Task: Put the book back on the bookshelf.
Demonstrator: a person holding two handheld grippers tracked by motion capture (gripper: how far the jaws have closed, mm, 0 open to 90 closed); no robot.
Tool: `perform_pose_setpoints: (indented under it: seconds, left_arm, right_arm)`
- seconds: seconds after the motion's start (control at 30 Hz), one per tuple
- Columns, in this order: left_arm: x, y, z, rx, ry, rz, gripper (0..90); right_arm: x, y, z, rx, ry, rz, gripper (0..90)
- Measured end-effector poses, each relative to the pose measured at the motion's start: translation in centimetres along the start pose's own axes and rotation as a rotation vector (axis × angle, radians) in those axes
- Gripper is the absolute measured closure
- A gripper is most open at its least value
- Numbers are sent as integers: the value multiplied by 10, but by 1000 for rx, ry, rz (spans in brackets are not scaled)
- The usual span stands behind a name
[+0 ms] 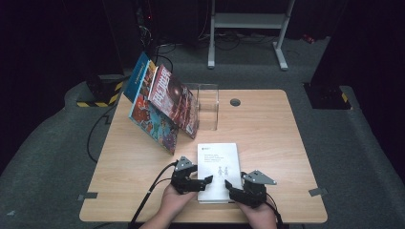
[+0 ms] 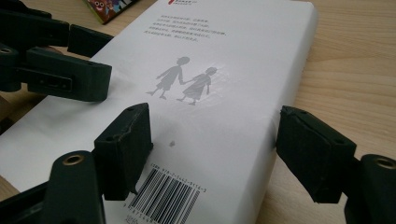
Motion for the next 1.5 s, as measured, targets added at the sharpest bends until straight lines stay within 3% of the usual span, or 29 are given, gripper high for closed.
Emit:
perform_pose_setpoints:
  seconds: [0.23, 0.3, 0.37, 0.47, 0.57, 0.73, 0.87, 1.07, 1.27, 1.37, 1.5]
  left_arm:
    - [-1, 6, -1, 15, -7, -19, 212]
    - [-3, 10, 3, 44, -5, -67, 253]
    - [-3, 12, 6, 77, 11, -120, 241]
    - [-3, 16, 8, 95, 26, -142, 220]
    - [-3, 13, 9, 111, 41, -128, 223]
    - [-5, 11, 9, 89, 45, -88, 208]
    - [-6, 12, 6, 77, 44, -79, 243]
    - [-9, 13, 2, 71, 29, -85, 313]
    - [-14, 13, -5, 50, 2, -54, 388]
    - [-18, 12, -8, 59, -26, -65, 423]
    - [-17, 12, -8, 60, -29, -75, 437]
  right_arm:
    - [-2, 2, 3, -16, 2, -21, 263]
    - [-2, 2, 3, -19, 1, -24, 262]
    - [-2, 2, 3, -21, 3, -25, 261]
    - [-3, 2, 3, -23, 4, -36, 260]
    - [-3, 2, 3, -24, 5, -36, 260]
    - [-3, 2, 4, -26, 3, -45, 260]
    - [-3, 2, 4, -26, 1, -45, 261]
    - [-4, 2, 3, -28, -3, -55, 265]
    - [-5, 2, 2, -24, -17, -58, 276]
    - [-6, 2, 0, -33, -23, -48, 288]
    - [-6, 2, 0, -35, -28, -47, 292]
Point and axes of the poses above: each handheld gripper's, and its own axes: z roughly forward along the jaws, x roughly out of its underside, y roughly to its left, the point moved 9 cm from there along z, roughly forward along the jaws, and after that the axes turned 3 degrees about x, right-handed, at the moved point
